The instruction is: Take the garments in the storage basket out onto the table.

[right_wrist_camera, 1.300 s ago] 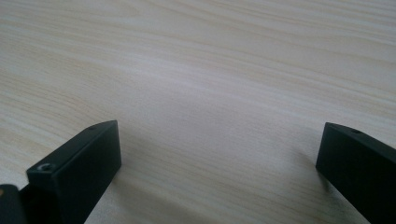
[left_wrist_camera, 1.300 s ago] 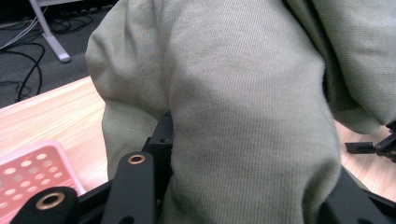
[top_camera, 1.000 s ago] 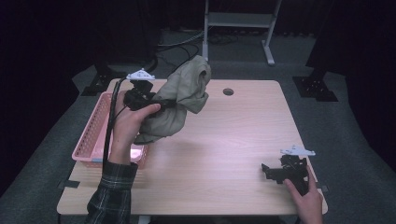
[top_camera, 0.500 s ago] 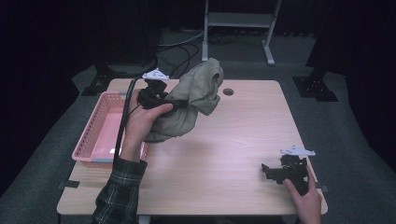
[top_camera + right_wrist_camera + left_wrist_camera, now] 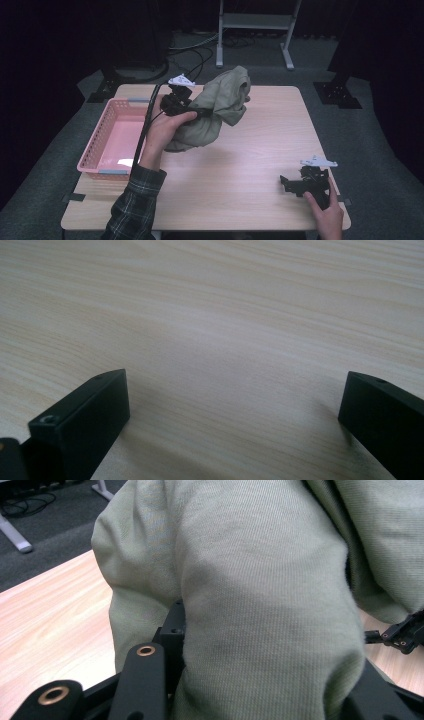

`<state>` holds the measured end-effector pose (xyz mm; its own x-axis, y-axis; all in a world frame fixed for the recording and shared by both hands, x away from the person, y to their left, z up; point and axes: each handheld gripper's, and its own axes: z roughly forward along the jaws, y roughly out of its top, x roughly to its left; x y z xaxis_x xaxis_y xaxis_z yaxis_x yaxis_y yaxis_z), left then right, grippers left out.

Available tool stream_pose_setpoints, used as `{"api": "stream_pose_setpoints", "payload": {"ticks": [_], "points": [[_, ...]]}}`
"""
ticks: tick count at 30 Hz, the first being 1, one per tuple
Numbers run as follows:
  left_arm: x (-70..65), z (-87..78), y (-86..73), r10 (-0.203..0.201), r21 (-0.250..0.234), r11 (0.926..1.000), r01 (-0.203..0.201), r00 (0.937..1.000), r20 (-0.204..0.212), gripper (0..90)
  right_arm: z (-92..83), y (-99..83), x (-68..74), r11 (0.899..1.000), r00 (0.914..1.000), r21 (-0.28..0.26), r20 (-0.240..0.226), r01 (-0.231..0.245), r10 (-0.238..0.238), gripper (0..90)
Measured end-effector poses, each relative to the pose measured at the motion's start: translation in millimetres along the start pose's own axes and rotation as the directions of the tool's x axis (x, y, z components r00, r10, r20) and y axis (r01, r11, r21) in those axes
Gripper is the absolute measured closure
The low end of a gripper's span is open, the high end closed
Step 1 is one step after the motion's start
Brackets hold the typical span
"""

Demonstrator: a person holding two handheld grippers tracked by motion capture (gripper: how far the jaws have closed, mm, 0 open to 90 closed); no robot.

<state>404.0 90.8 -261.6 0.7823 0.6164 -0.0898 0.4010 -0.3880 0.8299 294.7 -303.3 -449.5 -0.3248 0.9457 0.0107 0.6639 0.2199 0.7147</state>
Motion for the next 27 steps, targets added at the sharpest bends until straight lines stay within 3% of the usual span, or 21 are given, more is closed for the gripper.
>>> {"api": "stream_pose_setpoints", "payload": {"ticks": [19,27], "points": [[-8.4,23.0,2.4,0.016,0.012,0.9998,-0.016,0.9997,0.020,55.7,0.1,-0.1,-0.1,1.000,1.0000,-0.002,0.000,0.002,-0.002,0.0],[-13.8,40.6,-2.1,0.030,0.049,0.9983,-0.031,0.9992,0.026,55.7,0.1,-0.2,0.0,1.000,1.0000,-0.002,0.000,0.002,-0.002,0.0]]}}
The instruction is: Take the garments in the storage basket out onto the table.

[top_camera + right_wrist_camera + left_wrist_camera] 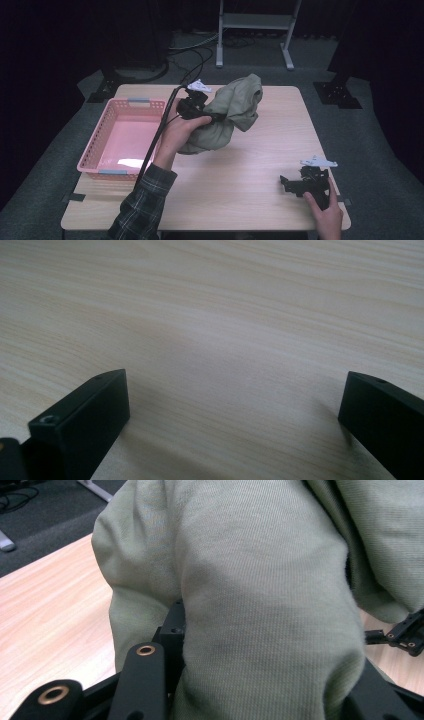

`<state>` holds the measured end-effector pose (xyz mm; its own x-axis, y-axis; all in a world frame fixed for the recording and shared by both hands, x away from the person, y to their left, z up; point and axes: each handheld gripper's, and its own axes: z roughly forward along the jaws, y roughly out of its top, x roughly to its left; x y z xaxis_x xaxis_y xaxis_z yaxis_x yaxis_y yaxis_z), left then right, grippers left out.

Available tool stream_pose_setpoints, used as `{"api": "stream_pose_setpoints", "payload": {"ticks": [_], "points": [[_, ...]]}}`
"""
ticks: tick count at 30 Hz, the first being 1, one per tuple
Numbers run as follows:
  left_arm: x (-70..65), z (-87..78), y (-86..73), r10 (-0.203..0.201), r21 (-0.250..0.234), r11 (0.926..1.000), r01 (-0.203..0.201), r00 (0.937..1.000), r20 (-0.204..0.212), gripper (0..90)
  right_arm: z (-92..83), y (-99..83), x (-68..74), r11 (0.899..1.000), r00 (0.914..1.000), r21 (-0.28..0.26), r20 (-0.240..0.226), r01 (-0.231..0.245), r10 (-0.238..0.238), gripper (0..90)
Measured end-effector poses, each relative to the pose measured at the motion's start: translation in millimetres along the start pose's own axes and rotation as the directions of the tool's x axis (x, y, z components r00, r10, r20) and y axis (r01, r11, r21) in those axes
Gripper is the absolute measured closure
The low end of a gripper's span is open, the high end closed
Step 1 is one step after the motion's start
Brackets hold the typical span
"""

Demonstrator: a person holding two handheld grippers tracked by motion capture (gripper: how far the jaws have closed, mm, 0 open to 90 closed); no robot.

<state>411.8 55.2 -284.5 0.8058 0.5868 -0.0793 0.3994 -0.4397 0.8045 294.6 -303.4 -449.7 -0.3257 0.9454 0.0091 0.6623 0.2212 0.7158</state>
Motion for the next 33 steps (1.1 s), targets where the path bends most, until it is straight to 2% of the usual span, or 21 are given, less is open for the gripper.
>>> {"api": "stream_pose_setpoints", "payload": {"ticks": [15,33], "points": [[-3.3,28.9,-8.1,0.016,0.029,0.9995,-0.016,0.9999,0.003,55.5,0.0,0.0,0.0,1.000,1.0000,0.000,0.000,0.000,0.000,0.0],[-5.5,67.0,-23.3,0.000,0.090,0.9960,0.001,1.0000,-0.007,55.0,0.0,0.0,0.0,1.000,1.0000,0.000,0.000,0.001,-0.001,0.0]]}}
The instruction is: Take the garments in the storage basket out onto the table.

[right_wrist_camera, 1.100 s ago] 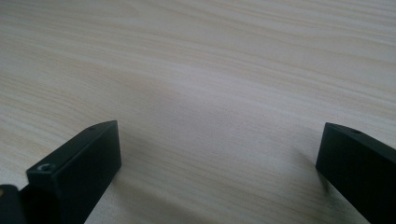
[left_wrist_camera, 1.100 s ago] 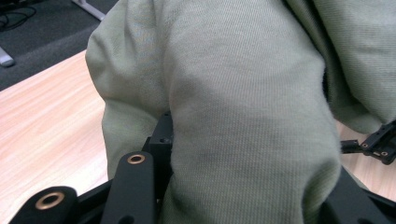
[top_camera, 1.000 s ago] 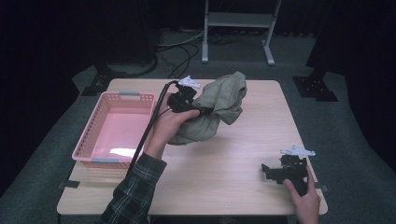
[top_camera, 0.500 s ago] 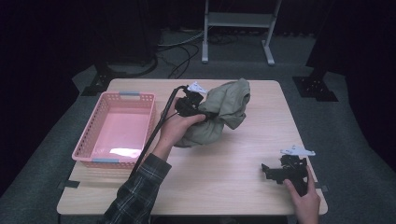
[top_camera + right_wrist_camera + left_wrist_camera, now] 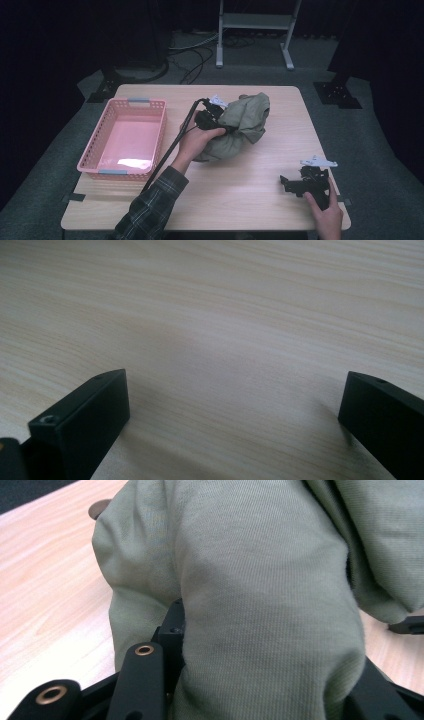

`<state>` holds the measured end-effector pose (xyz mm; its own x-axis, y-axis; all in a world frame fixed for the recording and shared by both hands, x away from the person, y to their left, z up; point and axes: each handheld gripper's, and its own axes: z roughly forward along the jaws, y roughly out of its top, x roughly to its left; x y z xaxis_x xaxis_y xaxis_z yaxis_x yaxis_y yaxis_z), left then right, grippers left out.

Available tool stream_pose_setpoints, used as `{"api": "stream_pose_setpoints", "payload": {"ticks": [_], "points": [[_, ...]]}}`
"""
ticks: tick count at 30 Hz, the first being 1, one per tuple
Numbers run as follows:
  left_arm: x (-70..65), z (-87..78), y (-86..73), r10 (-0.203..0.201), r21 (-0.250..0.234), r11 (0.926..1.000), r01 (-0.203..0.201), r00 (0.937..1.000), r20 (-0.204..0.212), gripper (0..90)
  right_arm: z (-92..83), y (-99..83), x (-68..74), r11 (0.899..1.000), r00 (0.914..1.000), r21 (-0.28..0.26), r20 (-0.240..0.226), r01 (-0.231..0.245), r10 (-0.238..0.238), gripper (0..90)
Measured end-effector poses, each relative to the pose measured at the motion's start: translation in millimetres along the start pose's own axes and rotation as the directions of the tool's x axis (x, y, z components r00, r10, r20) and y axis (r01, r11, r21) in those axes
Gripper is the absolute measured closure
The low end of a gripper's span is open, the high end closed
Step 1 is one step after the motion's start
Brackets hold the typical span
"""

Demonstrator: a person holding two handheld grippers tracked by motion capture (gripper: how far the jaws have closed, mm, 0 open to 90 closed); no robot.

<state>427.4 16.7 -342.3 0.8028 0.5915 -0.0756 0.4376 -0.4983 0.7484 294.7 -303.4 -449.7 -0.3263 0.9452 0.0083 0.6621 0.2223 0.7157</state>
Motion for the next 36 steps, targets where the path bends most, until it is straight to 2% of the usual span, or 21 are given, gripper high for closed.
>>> {"api": "stream_pose_setpoints", "payload": {"ticks": [24,36], "points": [[4.6,42.7,-22.7,-0.026,0.075,0.9968,0.029,0.9989,-0.038,54.2,-0.1,0.0,0.2,1.000,1.0000,0.001,0.000,-0.003,0.003,0.0],[1.1,61.8,-31.0,-0.008,0.128,0.9916,0.015,0.9984,-0.056,52.9,-0.1,0.0,0.1,1.000,1.0000,0.001,0.000,-0.002,0.002,0.0]]}}
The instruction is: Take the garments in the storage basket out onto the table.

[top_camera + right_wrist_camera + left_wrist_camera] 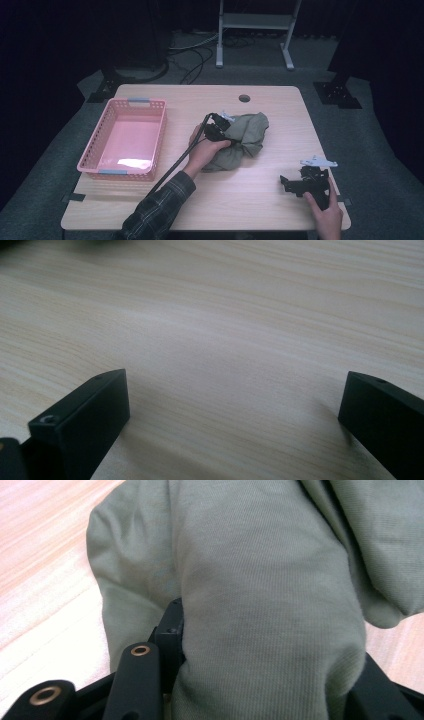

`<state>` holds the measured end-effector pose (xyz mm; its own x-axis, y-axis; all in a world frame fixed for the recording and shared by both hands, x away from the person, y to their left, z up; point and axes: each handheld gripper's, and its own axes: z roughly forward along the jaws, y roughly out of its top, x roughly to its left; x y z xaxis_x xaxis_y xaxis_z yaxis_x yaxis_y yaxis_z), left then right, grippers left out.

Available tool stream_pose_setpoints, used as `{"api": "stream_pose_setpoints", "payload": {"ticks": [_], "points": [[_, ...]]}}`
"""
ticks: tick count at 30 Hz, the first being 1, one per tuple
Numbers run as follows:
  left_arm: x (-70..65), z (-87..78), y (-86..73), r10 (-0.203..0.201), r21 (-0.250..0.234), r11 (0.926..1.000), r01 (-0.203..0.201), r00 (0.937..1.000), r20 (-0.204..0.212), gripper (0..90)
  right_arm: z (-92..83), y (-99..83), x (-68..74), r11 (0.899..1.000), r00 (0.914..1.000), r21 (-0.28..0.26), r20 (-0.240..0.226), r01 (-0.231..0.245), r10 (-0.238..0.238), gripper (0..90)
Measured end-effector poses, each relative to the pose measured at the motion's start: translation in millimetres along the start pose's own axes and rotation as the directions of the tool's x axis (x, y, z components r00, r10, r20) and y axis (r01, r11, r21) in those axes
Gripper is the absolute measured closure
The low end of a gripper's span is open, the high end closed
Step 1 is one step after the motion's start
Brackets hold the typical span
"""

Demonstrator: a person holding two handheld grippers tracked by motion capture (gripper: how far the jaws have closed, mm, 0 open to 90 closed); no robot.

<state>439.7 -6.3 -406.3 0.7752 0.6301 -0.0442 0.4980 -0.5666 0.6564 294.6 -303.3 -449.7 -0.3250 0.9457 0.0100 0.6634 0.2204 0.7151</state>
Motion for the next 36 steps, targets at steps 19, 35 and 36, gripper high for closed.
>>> {"api": "stream_pose_setpoints", "payload": {"ticks": [19,35,36], "points": [[-1.3,10.8,-2.4,0.006,0.011,0.9999,-0.006,1.0000,-0.005,36.0,0.0,0.0,0.0,1.000,1.0000,0.000,0.000,0.000,0.000,0.0],[-3.1,15.9,-2.8,0.032,0.045,0.9985,-0.031,0.9994,-0.013,10.0,0.0,0.0,0.0,1.000,1.0000,0.000,0.000,0.000,0.000,0.0],[-3.5,15.6,-2.6,0.039,0.048,0.9981,-0.039,0.9991,-0.015,9.5,0.0,0.0,0.0,1.000,1.0000,0.000,0.000,0.000,0.000,0.0]]}}
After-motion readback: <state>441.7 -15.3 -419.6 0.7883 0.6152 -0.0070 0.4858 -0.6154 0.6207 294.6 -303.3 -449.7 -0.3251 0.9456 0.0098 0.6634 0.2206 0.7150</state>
